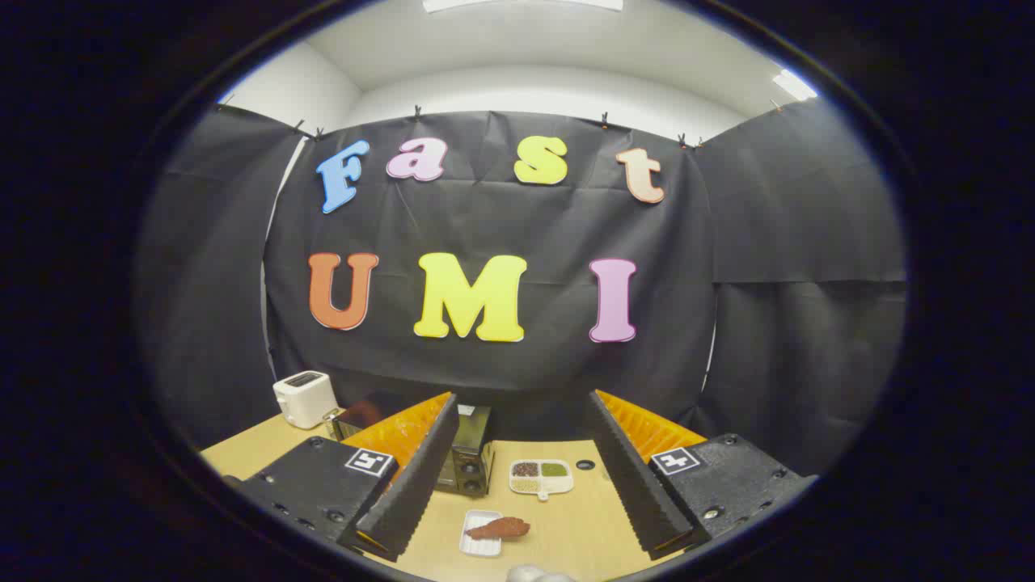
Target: Open the toaster oven, put the food inside, and close the toaster oven door.
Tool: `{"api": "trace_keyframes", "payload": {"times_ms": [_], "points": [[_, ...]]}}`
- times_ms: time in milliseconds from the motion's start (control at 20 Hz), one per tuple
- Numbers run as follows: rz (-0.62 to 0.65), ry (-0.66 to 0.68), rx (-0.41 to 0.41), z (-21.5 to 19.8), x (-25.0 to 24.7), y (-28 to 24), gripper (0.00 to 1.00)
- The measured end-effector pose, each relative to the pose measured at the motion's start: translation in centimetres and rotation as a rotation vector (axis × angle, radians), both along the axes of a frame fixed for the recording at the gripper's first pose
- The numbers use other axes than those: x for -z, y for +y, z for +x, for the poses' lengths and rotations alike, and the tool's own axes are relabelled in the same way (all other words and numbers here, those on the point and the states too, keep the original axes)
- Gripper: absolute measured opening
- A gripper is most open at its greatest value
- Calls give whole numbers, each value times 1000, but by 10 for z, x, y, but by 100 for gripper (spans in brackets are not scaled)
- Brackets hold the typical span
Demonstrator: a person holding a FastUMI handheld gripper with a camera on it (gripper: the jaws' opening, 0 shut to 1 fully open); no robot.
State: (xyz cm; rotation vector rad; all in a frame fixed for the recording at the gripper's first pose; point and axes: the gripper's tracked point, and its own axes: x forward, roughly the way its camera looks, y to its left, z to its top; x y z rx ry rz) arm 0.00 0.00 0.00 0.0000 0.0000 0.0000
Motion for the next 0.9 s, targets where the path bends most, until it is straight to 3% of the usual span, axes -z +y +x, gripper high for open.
{"api": "trace_keyframes", "payload": {"times_ms": [900], "points": [[-23,-18,9,7,-4,38,100]]}}
